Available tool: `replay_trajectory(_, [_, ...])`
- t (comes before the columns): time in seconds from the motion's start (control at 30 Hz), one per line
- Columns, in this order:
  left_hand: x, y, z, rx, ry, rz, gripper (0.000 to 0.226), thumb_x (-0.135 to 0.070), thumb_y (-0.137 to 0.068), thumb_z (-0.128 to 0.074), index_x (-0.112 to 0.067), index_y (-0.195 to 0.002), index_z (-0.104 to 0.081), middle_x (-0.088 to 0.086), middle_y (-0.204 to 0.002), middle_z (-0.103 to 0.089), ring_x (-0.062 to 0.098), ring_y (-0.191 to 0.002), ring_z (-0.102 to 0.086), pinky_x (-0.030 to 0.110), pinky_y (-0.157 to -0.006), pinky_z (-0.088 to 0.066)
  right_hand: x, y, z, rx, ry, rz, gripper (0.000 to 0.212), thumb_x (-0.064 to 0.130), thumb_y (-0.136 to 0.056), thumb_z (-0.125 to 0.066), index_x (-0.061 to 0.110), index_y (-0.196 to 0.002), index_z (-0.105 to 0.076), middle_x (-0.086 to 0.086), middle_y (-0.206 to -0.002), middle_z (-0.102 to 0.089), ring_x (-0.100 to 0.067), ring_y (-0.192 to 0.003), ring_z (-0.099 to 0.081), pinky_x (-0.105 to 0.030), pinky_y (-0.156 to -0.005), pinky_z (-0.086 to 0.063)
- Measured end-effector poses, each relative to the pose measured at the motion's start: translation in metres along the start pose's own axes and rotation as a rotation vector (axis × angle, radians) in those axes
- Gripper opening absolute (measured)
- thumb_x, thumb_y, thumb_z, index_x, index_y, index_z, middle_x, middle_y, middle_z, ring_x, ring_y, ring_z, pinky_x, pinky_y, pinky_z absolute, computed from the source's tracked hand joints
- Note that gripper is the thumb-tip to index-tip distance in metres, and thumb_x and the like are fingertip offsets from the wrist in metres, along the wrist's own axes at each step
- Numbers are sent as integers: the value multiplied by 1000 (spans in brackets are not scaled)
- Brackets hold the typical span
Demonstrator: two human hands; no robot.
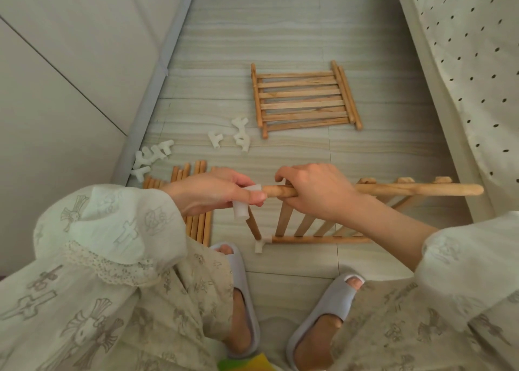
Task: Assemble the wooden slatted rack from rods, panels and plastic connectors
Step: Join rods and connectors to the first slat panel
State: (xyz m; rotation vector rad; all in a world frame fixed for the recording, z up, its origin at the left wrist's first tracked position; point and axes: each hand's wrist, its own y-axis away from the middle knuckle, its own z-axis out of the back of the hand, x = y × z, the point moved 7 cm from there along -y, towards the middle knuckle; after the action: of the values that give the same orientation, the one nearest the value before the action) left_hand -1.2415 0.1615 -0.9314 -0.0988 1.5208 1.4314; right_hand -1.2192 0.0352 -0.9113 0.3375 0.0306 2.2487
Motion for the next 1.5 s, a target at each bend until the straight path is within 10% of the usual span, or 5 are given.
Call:
replay_trajectory(0.47, [-73, 38, 40, -788, -92, -374, 38, -38, -102, -19, -15, -93, -49, -1, -77, -52, 21, -78, -57, 32, -66, -43, 6, -13, 79, -229, 122, -84, 31, 53, -88, -54, 22, -87, -55, 0, -69, -51, -24, -64, -52, -29, -57, -38])
replay_trajectory(0.6, [-5, 2, 25, -758, 7, -172, 29, -32, -103, -21, -13, -107, -44, 6, -95, -54, 27, -94, -55, 38, -84, -43, 11, -21, 12, -199, 246, -52, 45, 55, -70, -71, 11, -64, -59, -1, -42, -53, -21, -31, -51, -18, -38, -24])
replay_trajectory(0.73, [-11, -5, 29, -626, 15, -120, 32, -33, -103, -20, -14, -109, -46, -4, -84, -55, 12, -75, -50, 22, -65, -38, 3, -26, 4, -58, 121, -36, 38, 55, -94, -38, 17, -95, -39, -5, -91, -65, -29, -83, -63, -30, -58, -32])
replay_trajectory(0.97, [0, -16, 37, -621, 96, 83, 48, -33, -103, -21, -8, -95, -62, 9, -75, -71, 17, -69, -63, 25, -63, -45, 2, -25, 4, -46, 60, -126, 33, 49, -95, -42, 18, -92, -35, -3, -80, -54, -27, -81, -60, -30, -62, -35])
replay_trajectory(1.5, [-19, -20, 24, -654, -371, -85, 41, -29, -102, -22, -15, -72, -47, 10, -74, -61, 29, -74, -63, 41, -76, -51, 11, -12, 6, -45, 23, -112, 16, 30, -91, -47, 14, -92, -50, -7, -81, -60, -27, -71, -46, -30, -58, -26])
